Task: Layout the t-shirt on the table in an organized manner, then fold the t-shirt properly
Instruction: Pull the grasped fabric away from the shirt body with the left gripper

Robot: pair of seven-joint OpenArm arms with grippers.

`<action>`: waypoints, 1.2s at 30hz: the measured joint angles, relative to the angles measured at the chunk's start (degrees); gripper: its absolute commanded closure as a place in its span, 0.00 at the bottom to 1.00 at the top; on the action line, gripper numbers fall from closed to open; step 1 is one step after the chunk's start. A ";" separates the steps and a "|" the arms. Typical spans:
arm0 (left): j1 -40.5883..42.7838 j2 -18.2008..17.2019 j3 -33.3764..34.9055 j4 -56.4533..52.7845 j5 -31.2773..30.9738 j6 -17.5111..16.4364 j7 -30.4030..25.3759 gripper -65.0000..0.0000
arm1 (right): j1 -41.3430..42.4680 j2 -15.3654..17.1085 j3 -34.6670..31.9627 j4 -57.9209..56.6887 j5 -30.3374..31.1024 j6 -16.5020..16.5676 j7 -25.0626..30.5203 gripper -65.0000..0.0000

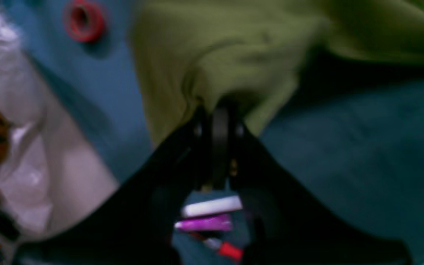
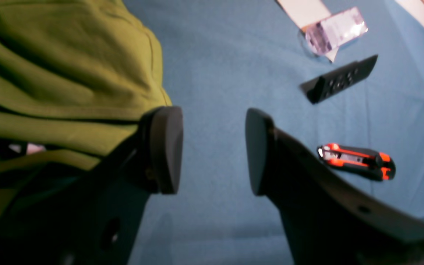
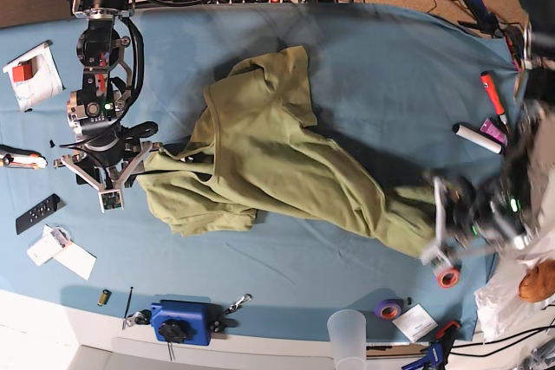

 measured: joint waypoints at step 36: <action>30.97 0.15 -21.77 17.05 15.93 -13.86 -20.61 0.49 | 0.00 0.02 0.00 0.00 0.04 0.00 0.00 0.57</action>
